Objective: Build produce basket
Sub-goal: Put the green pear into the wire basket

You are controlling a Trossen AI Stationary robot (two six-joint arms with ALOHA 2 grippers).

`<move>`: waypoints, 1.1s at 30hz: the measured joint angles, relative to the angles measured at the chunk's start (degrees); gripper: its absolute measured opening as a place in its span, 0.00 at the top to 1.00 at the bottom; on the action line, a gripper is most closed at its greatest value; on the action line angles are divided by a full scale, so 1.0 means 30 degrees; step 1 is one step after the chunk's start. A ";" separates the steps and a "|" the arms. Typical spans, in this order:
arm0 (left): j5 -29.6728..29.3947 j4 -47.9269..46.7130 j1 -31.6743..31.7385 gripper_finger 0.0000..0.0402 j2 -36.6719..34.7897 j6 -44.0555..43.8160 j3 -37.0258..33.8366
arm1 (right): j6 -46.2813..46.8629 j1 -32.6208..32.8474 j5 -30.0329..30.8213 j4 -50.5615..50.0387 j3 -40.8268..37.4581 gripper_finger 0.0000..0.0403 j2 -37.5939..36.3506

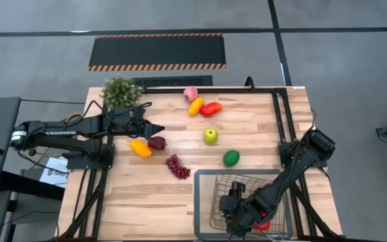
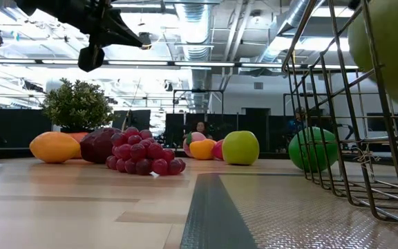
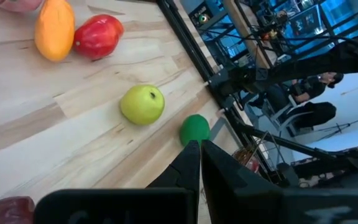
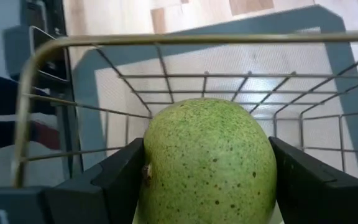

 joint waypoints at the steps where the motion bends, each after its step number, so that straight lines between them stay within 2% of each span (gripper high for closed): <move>1: 0.0000 -0.0018 0.0000 1.00 0.0000 0.0006 0.0000 | -0.0118 -0.0115 0.0012 0.0157 -0.0167 0.27 -0.0021; 4: -0.0160 -0.0021 0.0000 1.00 0.0000 0.0001 0.0000 | -0.1020 -0.0545 -0.0282 0.0351 -0.0540 0.27 -0.0021; 6: -0.0306 -0.0025 0.0000 1.00 0.0000 -0.0001 0.0000 | -0.1710 -0.0955 -0.0811 0.1636 -0.0962 0.27 -0.0021; 10: -0.0342 -0.0021 0.0007 1.00 0.0000 -0.0001 0.0000 | -0.1790 -0.1513 -0.2082 0.2318 -0.1501 0.27 -0.0021; 18: -0.0342 -0.0029 0.0007 1.00 0.0000 0.0064 0.0000 | -0.1694 -0.1502 -0.2295 0.2712 -0.1672 0.27 -0.0035; 28: -0.0342 -0.0689 0.0015 1.00 0.0000 0.0201 0.0000 | -0.0626 -0.1495 -0.2861 0.2666 -0.1672 0.14 0.0232; 33: -0.0342 -0.0934 0.0015 0.98 0.0007 0.0093 0.0000 | -0.0599 -0.1495 -0.2888 0.2808 -0.1651 0.12 0.0227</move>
